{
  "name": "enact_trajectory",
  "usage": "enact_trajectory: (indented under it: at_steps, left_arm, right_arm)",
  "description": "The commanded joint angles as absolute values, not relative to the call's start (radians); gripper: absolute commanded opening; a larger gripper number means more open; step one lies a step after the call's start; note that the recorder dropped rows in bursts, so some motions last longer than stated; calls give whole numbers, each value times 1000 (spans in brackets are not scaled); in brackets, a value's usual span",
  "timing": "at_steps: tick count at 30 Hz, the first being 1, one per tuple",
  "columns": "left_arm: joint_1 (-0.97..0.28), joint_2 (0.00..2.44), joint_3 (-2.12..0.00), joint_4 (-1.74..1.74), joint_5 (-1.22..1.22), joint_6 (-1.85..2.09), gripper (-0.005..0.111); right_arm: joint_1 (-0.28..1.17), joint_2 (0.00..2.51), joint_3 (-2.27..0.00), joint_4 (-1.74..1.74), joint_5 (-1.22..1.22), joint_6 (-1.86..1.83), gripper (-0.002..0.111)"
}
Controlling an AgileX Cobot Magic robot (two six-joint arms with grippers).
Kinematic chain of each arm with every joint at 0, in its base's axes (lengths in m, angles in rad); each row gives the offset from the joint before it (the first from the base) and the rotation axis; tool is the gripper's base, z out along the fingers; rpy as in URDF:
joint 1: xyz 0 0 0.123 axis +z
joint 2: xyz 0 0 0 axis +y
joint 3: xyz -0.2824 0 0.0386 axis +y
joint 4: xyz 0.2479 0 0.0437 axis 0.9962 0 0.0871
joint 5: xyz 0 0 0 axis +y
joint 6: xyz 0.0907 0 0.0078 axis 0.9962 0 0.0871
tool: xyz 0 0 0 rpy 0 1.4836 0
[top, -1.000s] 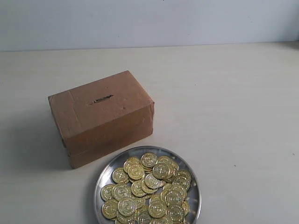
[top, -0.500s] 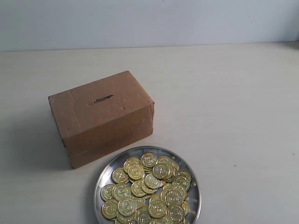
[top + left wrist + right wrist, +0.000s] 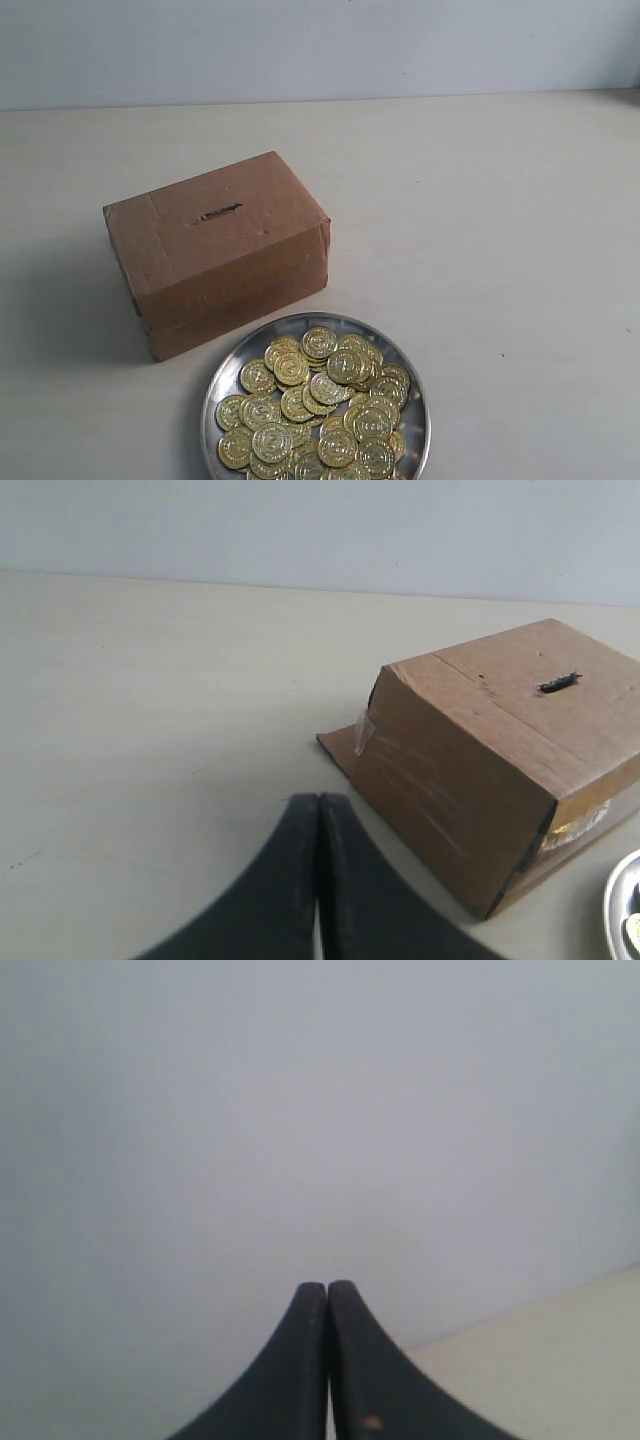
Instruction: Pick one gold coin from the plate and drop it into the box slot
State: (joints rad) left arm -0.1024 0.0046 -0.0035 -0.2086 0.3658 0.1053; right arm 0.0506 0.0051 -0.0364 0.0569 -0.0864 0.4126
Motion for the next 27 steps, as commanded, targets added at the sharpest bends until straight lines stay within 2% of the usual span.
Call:
enact_trajectory:
  at_steps: [1, 4, 6, 10, 13, 21, 27]
  left_arm:
    - [-109, 0, 0, -220, 360, 98, 0]
    - [-109, 0, 0, -220, 360, 98, 0]
    - [-109, 0, 0, -220, 360, 98, 0]
    - [-109, 0, 0, -220, 360, 98, 0]
    - [-109, 0, 0, -220, 360, 98, 0]
    - [-109, 0, 0, -220, 360, 98, 0]
    - [-109, 0, 0, -220, 360, 98, 0]
  right_arm:
    - [47, 0, -132, 52, -105, 471, 0]
    - [47, 0, -213, 41, -51, 489, 0]
    - [47, 18, -303, 0, 75, 456, 0]
    - [47, 92, -453, 12, 273, 205, 0]
    - [47, 142, -537, 120, 356, -29, 0]
    - [47, 312, -692, 707, 620, -709, 0]
    - [47, 474, -779, 756, 797, -775, 0]
